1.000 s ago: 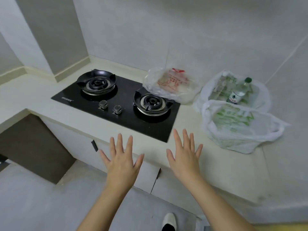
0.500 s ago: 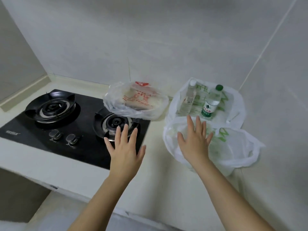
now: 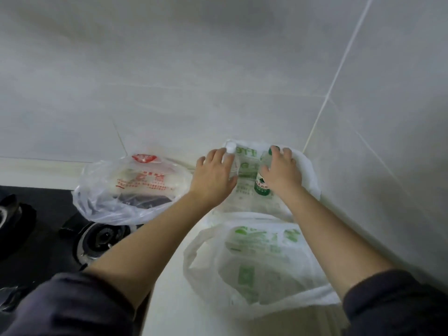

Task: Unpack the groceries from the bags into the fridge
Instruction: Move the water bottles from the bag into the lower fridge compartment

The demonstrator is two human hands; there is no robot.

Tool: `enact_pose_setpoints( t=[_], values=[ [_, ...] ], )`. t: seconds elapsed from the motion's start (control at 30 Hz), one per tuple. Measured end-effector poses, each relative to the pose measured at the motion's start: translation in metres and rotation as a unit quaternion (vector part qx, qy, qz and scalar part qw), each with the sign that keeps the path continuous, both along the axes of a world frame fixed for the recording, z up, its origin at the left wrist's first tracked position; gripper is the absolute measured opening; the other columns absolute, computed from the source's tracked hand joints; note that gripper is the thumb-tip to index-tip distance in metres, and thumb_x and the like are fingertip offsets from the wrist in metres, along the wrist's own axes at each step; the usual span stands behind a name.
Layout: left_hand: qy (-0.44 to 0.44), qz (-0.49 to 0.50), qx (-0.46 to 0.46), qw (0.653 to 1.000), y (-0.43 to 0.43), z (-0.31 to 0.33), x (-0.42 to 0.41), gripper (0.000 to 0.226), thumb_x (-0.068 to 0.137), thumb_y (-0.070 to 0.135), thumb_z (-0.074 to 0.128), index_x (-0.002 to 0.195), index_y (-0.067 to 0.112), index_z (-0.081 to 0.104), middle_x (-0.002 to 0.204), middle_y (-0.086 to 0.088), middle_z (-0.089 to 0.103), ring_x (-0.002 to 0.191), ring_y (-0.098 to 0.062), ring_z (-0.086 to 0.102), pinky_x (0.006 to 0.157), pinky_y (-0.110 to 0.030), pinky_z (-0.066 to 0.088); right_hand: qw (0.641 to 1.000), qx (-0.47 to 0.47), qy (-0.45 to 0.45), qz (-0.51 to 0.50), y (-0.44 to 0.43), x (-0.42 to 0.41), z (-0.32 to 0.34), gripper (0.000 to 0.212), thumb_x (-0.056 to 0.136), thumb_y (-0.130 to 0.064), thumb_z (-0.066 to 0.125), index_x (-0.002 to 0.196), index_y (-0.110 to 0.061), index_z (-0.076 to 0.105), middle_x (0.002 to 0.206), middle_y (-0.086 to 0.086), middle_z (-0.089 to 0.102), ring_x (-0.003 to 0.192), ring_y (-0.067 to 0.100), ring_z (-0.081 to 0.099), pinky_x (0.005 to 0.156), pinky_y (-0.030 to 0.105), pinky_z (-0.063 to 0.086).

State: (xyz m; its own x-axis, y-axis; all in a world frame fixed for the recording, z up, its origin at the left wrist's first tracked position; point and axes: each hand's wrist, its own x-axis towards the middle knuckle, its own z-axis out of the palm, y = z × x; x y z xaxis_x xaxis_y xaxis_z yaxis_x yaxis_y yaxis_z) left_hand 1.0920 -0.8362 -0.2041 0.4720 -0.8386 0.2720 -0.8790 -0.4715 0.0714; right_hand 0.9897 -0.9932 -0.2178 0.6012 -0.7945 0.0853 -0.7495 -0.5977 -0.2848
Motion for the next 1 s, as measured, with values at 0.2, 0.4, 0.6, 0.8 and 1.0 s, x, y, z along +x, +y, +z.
enact_pose_setpoints(
  t=[0.2, 0.4, 0.6, 0.8, 1.0],
  values=[
    [0.006, -0.012, 0.098, 0.995, -0.066, -0.011, 0.039, 0.05, 0.098, 0.038, 0.043, 0.141, 0.013, 0.033, 0.142, -0.009, 0.036, 0.122, -0.027, 0.043, 0.092, -0.038, 0.043, 0.997, -0.019, 0.069, 0.012, -0.048, 0.027, -0.004, 0.036, 0.099, -0.029, 0.039, 0.131, -0.012, 0.037, 0.124, 0.016, 0.048, 0.101, 0.036, 0.056, 0.066, 0.036, 0.039],
    [0.07, 0.013, 0.094, 0.993, -0.095, -0.011, 0.063, 0.036, 0.1, 0.03, 0.04, 0.132, 0.012, 0.039, 0.115, -0.01, 0.049, 0.083, -0.026, 0.055, 0.063, -0.033, 0.042, 0.995, -0.016, 0.098, 0.002, -0.065, 0.046, -0.009, 0.031, 0.101, -0.029, 0.035, 0.122, -0.007, 0.041, 0.113, 0.016, 0.063, 0.102, 0.033, 0.061, 0.065, 0.032, 0.036],
    [0.043, 0.029, 0.153, 0.987, -0.106, -0.015, 0.065, 0.031, 0.102, 0.038, 0.032, 0.121, 0.014, 0.04, 0.076, 0.0, 0.049, 0.07, -0.022, 0.052, 0.057, -0.03, 0.037, 0.994, -0.017, 0.104, -0.013, -0.059, 0.039, -0.011, 0.034, 0.102, -0.026, 0.035, 0.129, -0.005, 0.036, 0.108, 0.013, 0.066, 0.097, 0.032, 0.063, 0.06, 0.031, 0.033],
    [-0.062, -0.036, 0.143, 0.987, -0.081, -0.02, 0.034, 0.04, 0.102, 0.033, 0.027, 0.139, 0.019, 0.033, 0.083, 0.0, 0.064, 0.073, -0.024, 0.059, 0.072, -0.03, 0.036, 0.985, -0.036, 0.171, -0.003, -0.055, 0.041, -0.01, 0.04, 0.098, -0.016, 0.039, 0.137, -0.006, 0.034, 0.122, 0.009, 0.059, 0.102, 0.03, 0.063, 0.049, 0.027, 0.026],
    [-0.126, -0.102, 0.14, 0.977, -0.054, -0.037, 0.014, 0.04, 0.102, 0.039, 0.026, 0.131, 0.012, 0.034, 0.093, -0.004, 0.068, 0.077, -0.025, 0.062, 0.089, -0.039, 0.029, 0.995, -0.016, 0.092, -0.037, -0.057, 0.043, -0.013, 0.035, 0.103, -0.023, 0.034, 0.132, -0.004, 0.034, 0.112, 0.015, 0.065, 0.101, 0.032, 0.063, 0.065, 0.031, 0.035]
  ],
)
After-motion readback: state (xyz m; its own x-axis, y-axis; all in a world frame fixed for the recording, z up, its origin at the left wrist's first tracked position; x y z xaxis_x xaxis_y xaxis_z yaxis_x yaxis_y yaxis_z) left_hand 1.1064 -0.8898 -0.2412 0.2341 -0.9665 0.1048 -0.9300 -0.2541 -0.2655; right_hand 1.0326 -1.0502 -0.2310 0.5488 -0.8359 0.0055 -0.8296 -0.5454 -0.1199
